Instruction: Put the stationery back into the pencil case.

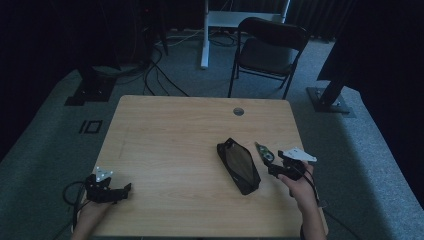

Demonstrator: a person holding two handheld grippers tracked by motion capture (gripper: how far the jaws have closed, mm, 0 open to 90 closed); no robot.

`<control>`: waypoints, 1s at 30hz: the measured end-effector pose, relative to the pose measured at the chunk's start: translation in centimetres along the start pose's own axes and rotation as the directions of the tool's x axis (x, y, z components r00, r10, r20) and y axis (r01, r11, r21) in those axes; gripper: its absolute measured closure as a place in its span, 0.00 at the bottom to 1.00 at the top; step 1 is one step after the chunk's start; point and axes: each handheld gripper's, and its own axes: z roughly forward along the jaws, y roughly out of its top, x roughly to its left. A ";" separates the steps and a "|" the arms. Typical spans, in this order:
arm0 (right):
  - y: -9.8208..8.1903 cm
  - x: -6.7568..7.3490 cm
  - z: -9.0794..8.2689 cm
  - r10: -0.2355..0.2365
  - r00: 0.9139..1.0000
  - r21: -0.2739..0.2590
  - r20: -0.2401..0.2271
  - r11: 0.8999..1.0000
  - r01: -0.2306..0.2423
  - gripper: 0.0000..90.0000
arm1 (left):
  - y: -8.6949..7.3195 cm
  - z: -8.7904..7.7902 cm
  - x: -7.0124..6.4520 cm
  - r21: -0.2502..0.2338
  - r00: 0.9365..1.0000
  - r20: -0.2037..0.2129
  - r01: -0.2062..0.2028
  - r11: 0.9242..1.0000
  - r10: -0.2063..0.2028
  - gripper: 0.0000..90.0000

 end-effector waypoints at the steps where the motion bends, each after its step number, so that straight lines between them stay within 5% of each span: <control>1: -0.1 -0.2 0.3 0.002 1.000 0.011 0.000 1.000 -0.002 0.33 | 0.0 0.0 0.0 0.000 1.000 0.000 0.000 1.000 0.000 0.00; 30: 0.0 -2.6 7.3 -0.013 0.999 0.173 0.042 0.985 0.006 0.31 | 0.0 0.0 -0.1 0.001 1.000 0.000 0.001 1.000 -0.001 0.00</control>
